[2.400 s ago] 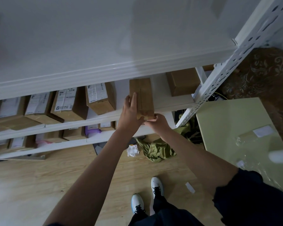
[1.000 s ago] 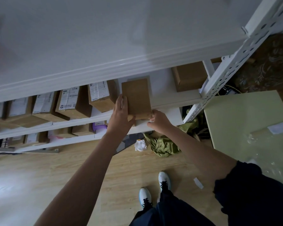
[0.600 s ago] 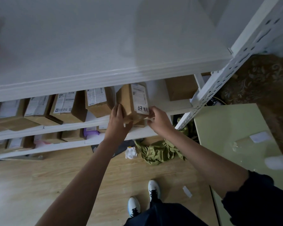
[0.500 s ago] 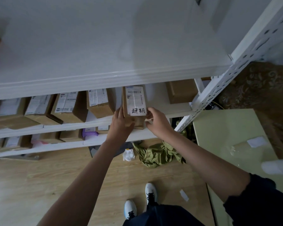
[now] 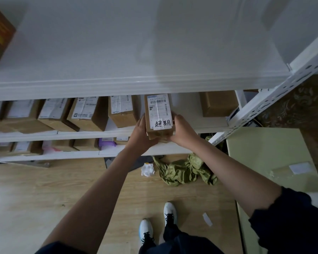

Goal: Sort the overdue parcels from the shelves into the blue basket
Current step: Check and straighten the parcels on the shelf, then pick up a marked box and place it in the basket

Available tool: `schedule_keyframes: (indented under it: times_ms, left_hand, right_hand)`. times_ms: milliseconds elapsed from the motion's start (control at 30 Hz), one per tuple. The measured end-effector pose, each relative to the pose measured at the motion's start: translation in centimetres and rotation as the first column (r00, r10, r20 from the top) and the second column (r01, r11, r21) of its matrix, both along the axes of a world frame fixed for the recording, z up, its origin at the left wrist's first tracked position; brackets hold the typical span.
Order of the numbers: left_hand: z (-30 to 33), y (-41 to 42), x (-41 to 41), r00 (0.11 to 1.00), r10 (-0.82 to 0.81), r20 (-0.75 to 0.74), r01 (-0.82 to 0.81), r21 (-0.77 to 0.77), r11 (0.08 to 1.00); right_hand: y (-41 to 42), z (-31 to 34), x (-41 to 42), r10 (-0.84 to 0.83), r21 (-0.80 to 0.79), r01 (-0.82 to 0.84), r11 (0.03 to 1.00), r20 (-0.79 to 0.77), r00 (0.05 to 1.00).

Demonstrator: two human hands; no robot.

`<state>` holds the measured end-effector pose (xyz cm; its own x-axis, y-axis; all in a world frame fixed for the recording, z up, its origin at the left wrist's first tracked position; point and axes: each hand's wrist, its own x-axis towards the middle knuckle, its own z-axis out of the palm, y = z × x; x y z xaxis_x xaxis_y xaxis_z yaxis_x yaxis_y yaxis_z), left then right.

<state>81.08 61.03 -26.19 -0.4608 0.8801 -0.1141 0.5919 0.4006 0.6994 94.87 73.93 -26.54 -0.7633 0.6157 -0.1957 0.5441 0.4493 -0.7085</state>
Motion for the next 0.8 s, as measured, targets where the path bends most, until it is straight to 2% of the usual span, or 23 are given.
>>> schedule_keyframes:
  times_ms: [133, 267, 400, 533, 800]
  left_hand:
    - [0.8, 0.5, 0.5, 0.991, -0.071, -0.11, 0.073, 0.012, 0.997]
    - [0.2, -0.7, 1.4, 0.971, -0.115, -0.211, 0.132, 0.064, 0.989]
    - [-1.0, -4.1, 3.1, 0.973, -0.121, -0.199, 0.14, 0.085, 0.986]
    - [-1.1, -9.2, 4.7, 0.943, -0.183, -0.279, 0.234, 0.164, 0.958]
    - [1.5, -21.3, 1.9, 0.974, -0.019, -0.225, 0.083, 0.28, 0.956]
  right_hand:
    - [0.1, 0.4, -0.3, -0.036, 0.013, 0.037, 0.999, -0.033, 0.999]
    - [-1.6, 0.9, 1.8, -0.051, 0.094, 0.056, 0.994, -0.051, 0.997]
    - [-5.8, 1.7, 4.8, -0.049, 0.165, 0.056, 0.985, -0.048, 0.998]
    - [-10.7, 2.5, 6.6, -0.021, 0.178, 0.032, 0.984, -0.061, 0.998]
    - [-21.5, 4.2, 1.8, 0.068, 0.183, -0.053, 0.982, -0.078, 0.995]
